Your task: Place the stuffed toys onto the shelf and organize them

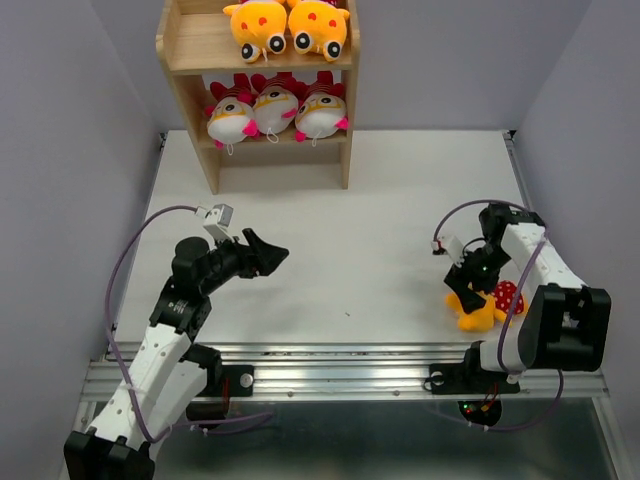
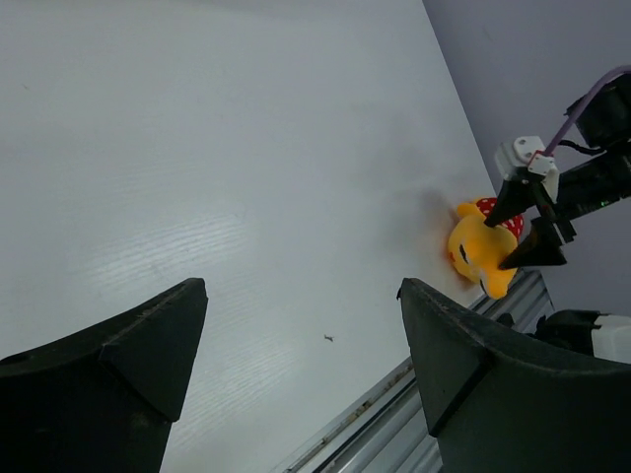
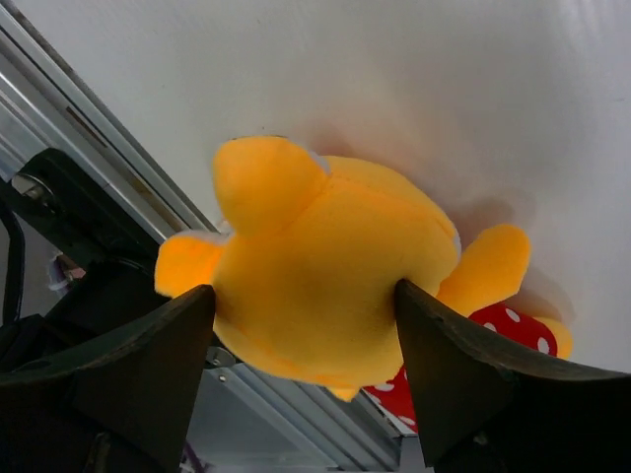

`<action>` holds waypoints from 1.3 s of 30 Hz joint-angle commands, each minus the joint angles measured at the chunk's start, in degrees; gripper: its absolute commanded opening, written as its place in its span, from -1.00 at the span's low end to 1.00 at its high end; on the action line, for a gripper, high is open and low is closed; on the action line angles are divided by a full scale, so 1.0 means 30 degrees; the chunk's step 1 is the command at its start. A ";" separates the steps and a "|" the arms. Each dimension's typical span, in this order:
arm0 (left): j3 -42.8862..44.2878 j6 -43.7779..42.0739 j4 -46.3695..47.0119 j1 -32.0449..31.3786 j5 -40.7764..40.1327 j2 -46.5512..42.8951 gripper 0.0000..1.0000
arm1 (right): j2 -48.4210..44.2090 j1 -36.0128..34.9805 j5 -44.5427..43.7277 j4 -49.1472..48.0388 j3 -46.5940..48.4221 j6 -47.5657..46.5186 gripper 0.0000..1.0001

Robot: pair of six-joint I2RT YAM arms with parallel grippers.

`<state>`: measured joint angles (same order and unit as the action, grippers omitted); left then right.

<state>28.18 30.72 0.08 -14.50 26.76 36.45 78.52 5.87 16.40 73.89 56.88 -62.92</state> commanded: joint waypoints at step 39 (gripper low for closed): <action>0.2793 -0.3880 1.2802 -1.2685 -0.2360 1.0995 0.79 | 0.4384 -0.3626 2.5850 -0.8428 0.8696 1.7749 -0.99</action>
<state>37.39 25.15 28.21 -52.12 16.97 69.56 93.65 -4.25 82.63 47.79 80.36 -10.24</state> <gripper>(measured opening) 0.892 0.129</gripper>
